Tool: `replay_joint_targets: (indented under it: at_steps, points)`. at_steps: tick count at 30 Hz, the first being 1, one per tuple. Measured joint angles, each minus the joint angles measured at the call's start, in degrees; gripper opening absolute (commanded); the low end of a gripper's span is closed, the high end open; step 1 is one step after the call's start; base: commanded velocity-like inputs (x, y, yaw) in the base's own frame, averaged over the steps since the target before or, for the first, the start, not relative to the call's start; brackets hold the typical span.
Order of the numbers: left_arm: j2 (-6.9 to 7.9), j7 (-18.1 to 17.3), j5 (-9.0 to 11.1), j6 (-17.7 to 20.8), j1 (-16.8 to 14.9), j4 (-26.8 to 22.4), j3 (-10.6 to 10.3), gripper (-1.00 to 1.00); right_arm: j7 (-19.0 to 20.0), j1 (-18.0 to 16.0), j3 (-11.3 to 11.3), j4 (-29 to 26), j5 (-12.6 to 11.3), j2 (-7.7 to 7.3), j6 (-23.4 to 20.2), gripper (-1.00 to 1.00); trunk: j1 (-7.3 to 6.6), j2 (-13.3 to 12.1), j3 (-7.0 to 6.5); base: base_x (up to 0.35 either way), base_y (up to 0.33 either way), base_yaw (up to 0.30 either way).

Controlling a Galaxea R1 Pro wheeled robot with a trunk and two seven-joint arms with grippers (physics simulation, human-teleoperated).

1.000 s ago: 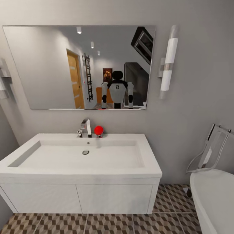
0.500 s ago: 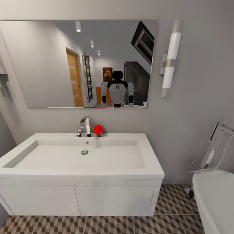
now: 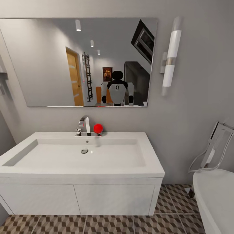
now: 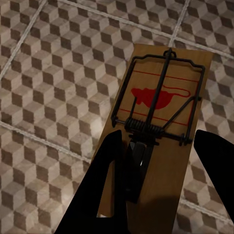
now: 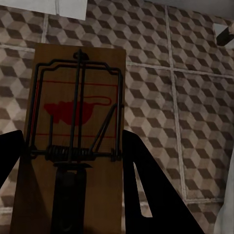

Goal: Take the four mousetraps from the cabinet in the bathroom and place them on the bathroom floor. Make sure all four end up on the same floor surface, and ensure that at least two of them are either under or directly next to the same bathroom sink.

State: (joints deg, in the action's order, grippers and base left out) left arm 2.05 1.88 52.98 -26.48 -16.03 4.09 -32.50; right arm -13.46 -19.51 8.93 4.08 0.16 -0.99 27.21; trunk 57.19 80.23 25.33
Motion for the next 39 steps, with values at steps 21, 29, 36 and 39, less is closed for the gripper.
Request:
replay_joint_targets:
  at_steps: [21,29,36,39]
  points:
    - [0.00,0.93,0.12,0.20,0.00,0.01,-0.02,-1.00,0.00,0.00,0.08,0.00,0.00,0.00,0.09,-1.00,2.41,4.40,1.97,0.000,0.000,0.000]
    - [-0.04,1.43,0.18,-0.03,0.00,0.02,-0.04,-1.00,0.00,0.00,0.09,0.00,0.00,0.00,0.09,-1.00,3.30,6.02,2.69,0.000,0.000,0.000]
    - [-0.02,1.75,0.22,-0.04,0.00,0.02,0.14,-1.00,0.00,0.00,0.07,0.00,0.00,0.00,0.09,-1.00,4.39,8.01,3.59,0.000,0.000,0.000]
    - [-0.02,2.88,0.20,-0.02,0.00,0.03,0.09,-1.00,0.00,0.00,0.07,0.00,0.00,0.00,0.09,-1.00,5.05,9.21,4.13,0.000,0.000,0.000]
